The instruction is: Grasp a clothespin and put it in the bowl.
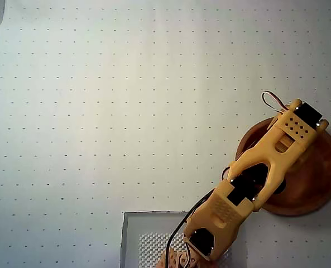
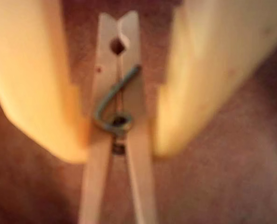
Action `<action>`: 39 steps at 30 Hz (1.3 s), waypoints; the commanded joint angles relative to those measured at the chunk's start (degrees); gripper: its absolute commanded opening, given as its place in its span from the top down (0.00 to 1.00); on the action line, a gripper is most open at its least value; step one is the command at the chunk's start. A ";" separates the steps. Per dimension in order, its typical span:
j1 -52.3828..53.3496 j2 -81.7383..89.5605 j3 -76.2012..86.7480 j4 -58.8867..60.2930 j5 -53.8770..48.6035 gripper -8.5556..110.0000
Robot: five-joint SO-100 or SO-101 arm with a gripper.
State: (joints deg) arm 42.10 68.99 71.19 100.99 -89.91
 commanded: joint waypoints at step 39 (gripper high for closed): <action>3.87 -16.87 -19.95 1.49 -0.70 0.92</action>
State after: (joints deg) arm 46.49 50.19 53.17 100.99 -89.91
